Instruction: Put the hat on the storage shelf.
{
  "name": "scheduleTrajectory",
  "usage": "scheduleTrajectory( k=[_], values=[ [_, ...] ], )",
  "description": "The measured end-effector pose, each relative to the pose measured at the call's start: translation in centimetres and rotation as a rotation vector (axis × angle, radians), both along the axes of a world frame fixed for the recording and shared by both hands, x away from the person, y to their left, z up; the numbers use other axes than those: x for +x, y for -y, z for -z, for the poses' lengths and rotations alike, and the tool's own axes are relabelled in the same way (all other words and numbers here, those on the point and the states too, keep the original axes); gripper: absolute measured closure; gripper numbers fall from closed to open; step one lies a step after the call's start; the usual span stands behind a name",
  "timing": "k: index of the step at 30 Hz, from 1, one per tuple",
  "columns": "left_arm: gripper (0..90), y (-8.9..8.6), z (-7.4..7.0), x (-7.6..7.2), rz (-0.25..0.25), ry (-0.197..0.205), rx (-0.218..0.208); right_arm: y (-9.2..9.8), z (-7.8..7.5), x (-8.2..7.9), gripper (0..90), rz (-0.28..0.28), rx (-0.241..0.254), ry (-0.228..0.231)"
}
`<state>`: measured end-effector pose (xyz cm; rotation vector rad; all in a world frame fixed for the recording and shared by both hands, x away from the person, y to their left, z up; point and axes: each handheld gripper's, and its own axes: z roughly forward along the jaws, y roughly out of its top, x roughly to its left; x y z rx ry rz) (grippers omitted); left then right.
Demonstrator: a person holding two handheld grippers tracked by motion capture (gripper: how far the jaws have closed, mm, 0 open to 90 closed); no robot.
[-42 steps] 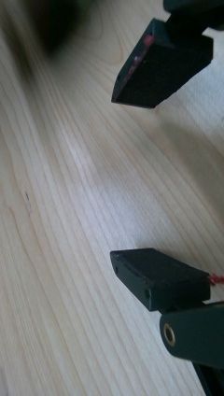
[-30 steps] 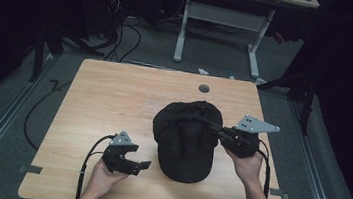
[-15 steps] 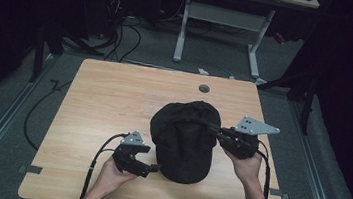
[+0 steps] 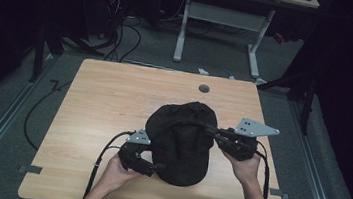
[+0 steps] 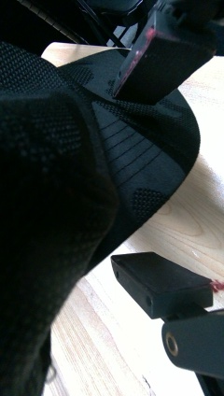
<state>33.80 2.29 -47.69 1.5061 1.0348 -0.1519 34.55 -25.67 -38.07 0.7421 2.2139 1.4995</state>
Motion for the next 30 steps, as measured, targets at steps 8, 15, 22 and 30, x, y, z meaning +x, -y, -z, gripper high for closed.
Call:
scheduleTrajectory(
  k=[8,15,22,30],
  values=[
    [36.0,0.0,-0.6,-0.6,0.032,0.032,-0.020,-0.4,0.1,-0.2,87.1,-0.006,-0.031,0.024],
    [43.8,-0.1,-0.7,-0.9,0.035,0.037,-0.021,-0.4,0.2,-0.1,86.9,0.014,-0.051,0.031],
    [55.3,-0.3,-0.6,-1.3,0.029,0.073,-0.019,-0.8,0.5,0.1,85.5,0.046,-0.094,0.062],
    [70.1,-0.7,-0.8,-1.5,0.036,0.072,-0.032,-1.2,0.6,0.2,82.4,0.065,-0.096,0.080]
  ],
)
